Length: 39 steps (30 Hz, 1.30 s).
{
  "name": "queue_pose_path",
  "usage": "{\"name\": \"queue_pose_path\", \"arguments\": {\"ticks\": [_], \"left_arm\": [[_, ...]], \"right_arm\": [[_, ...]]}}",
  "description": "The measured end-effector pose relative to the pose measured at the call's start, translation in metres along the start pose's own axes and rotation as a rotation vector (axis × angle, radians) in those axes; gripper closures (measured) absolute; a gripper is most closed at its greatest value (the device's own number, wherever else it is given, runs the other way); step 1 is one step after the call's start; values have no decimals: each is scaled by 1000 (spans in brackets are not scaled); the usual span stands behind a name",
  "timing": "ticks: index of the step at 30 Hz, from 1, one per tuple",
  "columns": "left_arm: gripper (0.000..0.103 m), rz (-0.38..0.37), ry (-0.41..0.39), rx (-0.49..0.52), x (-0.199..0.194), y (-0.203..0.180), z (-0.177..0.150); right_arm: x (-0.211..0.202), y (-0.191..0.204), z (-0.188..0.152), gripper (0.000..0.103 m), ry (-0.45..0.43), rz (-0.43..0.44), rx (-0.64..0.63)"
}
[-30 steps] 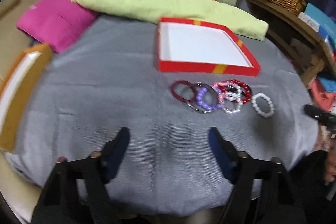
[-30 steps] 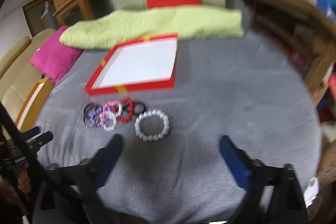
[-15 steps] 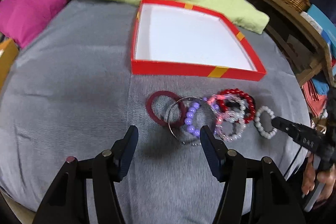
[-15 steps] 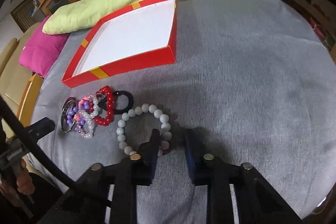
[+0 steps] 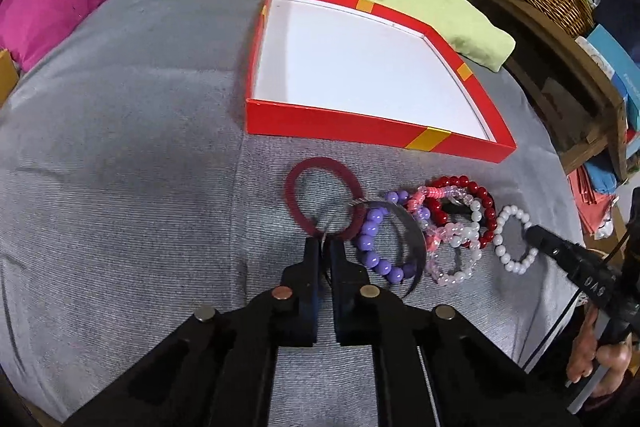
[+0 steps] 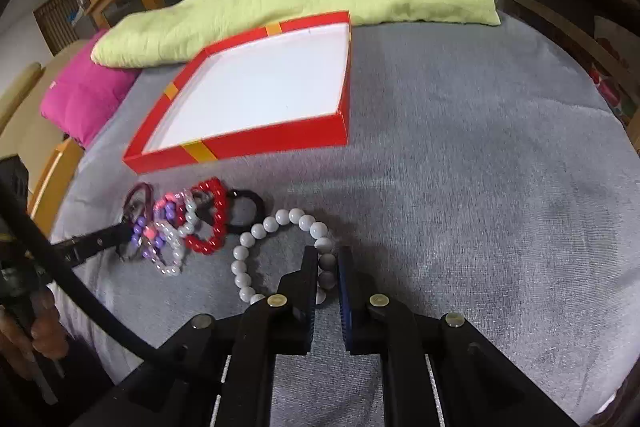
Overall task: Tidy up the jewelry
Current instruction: 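Grasp the silver bangle with the left tool while the right tool grasps the white bead bracelet, then carry both bracelets into the red box and open both tools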
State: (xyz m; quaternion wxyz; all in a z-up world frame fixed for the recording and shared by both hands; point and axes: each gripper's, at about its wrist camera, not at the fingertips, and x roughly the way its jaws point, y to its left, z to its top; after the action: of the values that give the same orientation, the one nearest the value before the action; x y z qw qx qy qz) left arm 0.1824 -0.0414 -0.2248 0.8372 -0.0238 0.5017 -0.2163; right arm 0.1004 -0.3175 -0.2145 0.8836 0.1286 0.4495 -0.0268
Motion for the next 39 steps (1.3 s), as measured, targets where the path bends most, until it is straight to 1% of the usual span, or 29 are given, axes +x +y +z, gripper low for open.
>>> {"name": "queue_pose_path", "arguments": {"ticks": [6,11,14,20,22,25,27,31,34,37,39], "left_arm": [[100,-9,-75,3,-26,9,-4],[100,-48,-154,9,-50,13,-8],[100,-65,-192,-2,-58,13,-5],[100,-37,-201,-13,-39,-3,17],[100,-45,-197,-16,-37,-4,25],[100,-35,-199,-9,-31,-6,39],[100,-28,-207,-8,-28,-7,54],[100,-10,-209,-2,-16,-9,79],[100,-1,-199,-8,1,-12,97],[99,5,-178,-23,19,-13,105],[99,25,-164,-21,28,-15,108]], "right_arm": [[-9,2,6,92,-58,66,34],[-16,-7,7,92,-75,125,87],[-21,-12,9,92,-102,152,117],[-30,-21,18,92,-137,228,181],[-33,-20,23,92,-153,243,184],[-34,-14,41,92,-175,272,186],[-35,-9,53,92,-193,308,188],[-32,2,77,92,-222,344,180],[-19,12,95,92,-217,353,178],[4,19,112,92,-186,354,186],[24,22,119,92,-149,349,191]]}}
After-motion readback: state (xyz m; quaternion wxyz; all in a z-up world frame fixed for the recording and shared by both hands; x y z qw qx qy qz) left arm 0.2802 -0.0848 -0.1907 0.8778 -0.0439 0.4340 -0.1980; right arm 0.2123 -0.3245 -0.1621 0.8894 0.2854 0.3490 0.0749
